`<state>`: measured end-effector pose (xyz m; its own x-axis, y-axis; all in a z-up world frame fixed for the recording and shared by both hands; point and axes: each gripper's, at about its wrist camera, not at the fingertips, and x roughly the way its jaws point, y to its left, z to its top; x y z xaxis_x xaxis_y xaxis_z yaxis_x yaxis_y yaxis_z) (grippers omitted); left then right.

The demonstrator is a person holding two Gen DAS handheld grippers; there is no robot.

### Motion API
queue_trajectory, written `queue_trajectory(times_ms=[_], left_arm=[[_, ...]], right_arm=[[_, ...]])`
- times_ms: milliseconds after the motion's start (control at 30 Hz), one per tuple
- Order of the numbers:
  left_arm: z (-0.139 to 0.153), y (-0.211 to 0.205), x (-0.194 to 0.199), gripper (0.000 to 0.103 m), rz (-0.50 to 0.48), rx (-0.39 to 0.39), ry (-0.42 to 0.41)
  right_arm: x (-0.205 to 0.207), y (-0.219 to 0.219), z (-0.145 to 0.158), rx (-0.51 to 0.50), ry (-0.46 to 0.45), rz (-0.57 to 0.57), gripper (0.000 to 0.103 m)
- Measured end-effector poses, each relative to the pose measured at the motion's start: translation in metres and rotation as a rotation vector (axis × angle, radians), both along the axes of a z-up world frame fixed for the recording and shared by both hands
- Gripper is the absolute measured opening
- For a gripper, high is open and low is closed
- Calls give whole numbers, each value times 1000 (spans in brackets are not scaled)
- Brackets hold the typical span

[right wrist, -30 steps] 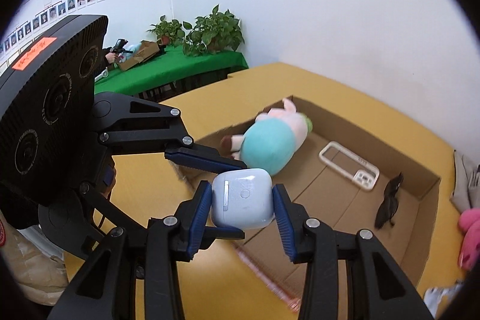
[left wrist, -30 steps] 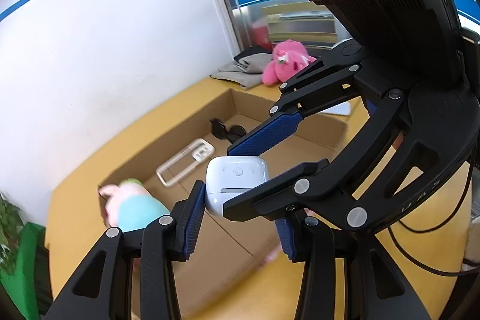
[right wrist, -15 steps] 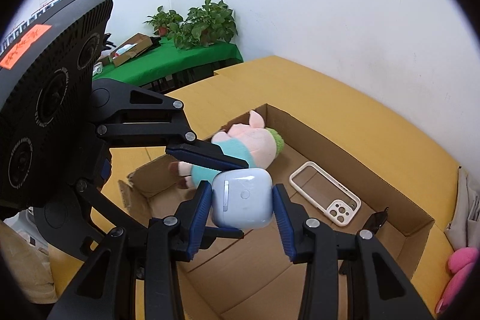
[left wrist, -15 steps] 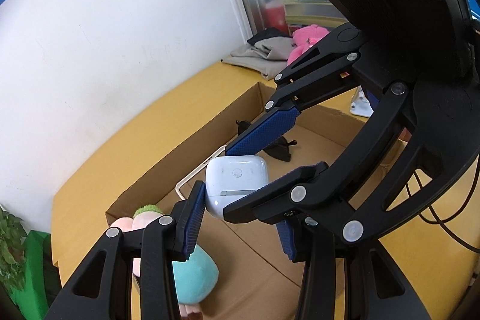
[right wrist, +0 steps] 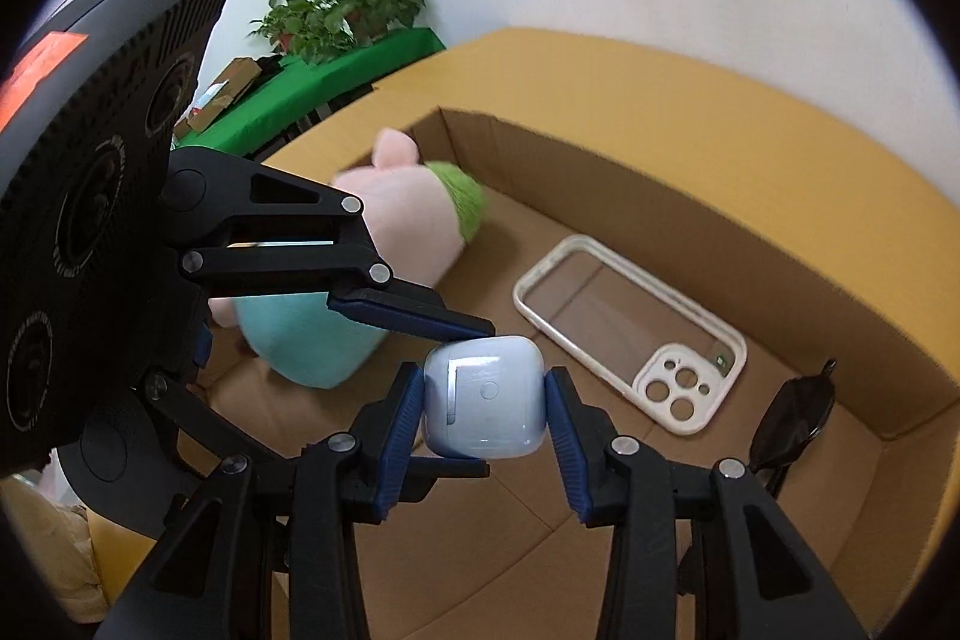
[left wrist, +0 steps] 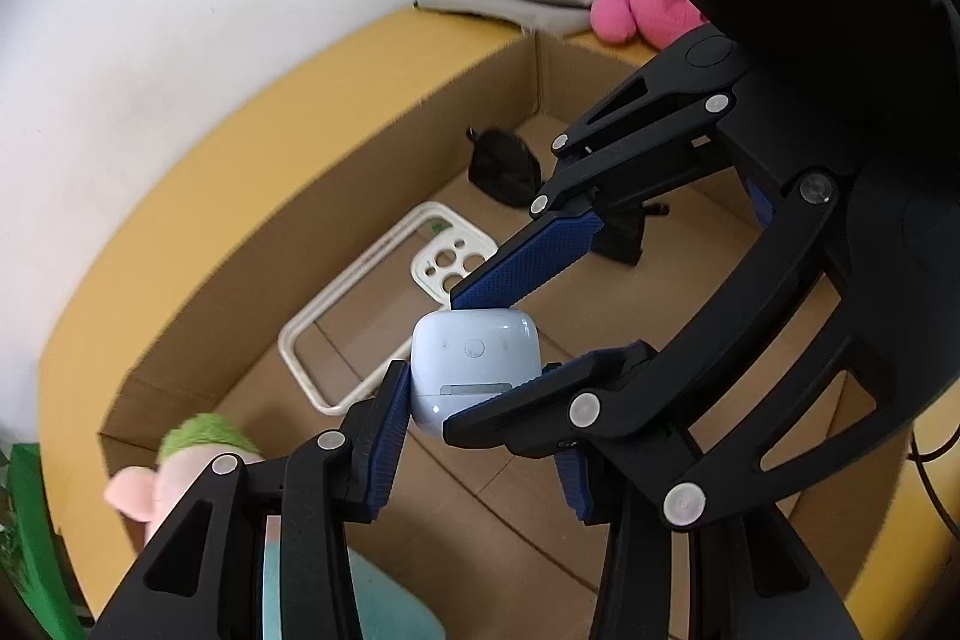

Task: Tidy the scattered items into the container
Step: 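Carry the earbud case into the box with the left gripper, then open the left gripper to release the earbud case and withdraw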

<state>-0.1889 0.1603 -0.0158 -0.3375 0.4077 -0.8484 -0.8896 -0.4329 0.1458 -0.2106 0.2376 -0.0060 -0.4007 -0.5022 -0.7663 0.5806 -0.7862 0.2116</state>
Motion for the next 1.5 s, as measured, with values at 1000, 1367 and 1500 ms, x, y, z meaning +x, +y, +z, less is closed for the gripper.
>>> queue_trajectory(times_ms=[1000,1367,1500], left_arm=[[21,-31,46,89,143,67,-11],[57,-117,144,103,390,344,197],[37,-131,163,103,488,389,178]], right_arm=[[78,29,13,10,60,-280,73],[212,6,46,-25,285,-490,80],[228,-3,34,-1,273,-493,80]])
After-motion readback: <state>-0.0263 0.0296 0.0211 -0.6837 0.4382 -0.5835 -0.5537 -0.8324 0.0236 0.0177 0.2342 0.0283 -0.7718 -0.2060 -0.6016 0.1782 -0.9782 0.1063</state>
